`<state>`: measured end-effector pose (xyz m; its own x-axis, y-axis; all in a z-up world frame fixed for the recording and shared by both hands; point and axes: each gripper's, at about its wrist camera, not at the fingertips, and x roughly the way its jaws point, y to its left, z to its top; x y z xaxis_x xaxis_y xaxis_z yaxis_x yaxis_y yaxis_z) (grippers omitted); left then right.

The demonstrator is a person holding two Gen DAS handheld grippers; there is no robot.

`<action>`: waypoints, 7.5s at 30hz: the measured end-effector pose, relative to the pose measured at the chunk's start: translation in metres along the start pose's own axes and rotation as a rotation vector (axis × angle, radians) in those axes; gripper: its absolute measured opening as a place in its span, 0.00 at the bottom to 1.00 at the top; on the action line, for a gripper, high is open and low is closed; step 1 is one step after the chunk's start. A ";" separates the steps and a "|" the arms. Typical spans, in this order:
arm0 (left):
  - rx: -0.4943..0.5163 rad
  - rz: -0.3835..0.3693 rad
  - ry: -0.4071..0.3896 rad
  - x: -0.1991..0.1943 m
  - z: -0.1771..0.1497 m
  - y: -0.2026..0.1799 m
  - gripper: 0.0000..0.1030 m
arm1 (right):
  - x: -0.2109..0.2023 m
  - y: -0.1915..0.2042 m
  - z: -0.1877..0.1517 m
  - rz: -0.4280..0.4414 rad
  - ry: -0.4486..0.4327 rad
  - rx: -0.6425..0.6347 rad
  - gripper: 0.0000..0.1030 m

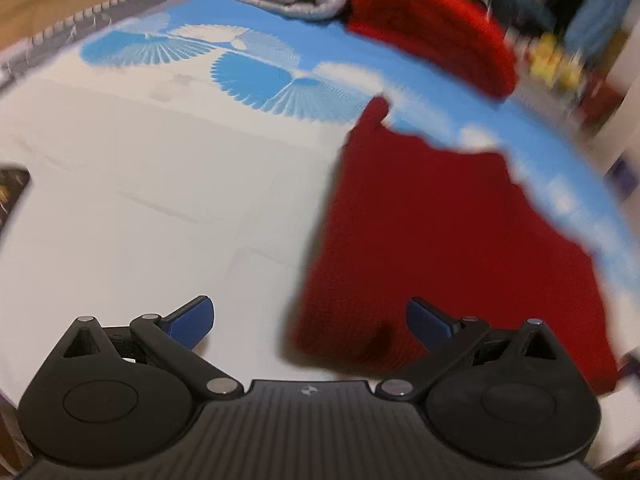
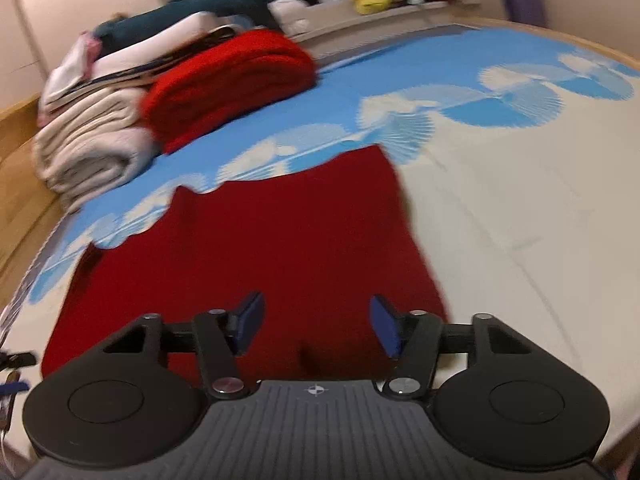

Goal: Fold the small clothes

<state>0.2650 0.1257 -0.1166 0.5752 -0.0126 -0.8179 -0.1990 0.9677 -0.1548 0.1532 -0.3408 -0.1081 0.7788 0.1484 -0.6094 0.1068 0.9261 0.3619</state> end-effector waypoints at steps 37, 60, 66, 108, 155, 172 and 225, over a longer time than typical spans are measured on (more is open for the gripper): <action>0.043 0.362 -0.058 0.152 0.166 -0.008 0.81 | 0.193 -0.024 0.118 -0.175 -0.002 0.163 0.03; 0.304 0.014 0.006 0.144 0.114 -0.131 1.00 | 0.173 0.106 0.047 -0.035 0.118 -0.602 0.68; 0.107 0.062 0.031 0.148 0.142 -0.062 1.00 | 0.158 0.029 0.087 -0.174 0.055 -0.366 0.45; 0.120 0.130 -0.159 -0.054 -0.068 -0.014 1.00 | -0.082 0.007 -0.094 -0.021 -0.096 0.103 0.90; 0.122 0.088 -0.127 -0.031 -0.057 -0.022 1.00 | -0.050 -0.024 -0.093 0.014 0.009 0.367 0.90; 0.032 0.115 -0.063 -0.003 -0.020 -0.008 1.00 | -0.028 -0.064 -0.079 -0.035 -0.029 0.573 0.90; -0.229 0.174 0.103 0.029 0.023 0.073 1.00 | 0.069 0.318 -0.064 -0.018 -0.277 -0.828 0.16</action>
<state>0.2856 0.2014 -0.1390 0.4358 0.1116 -0.8931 -0.4676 0.8760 -0.1187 0.2010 -0.0141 -0.0800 0.9151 0.1409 -0.3778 -0.2791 0.8977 -0.3410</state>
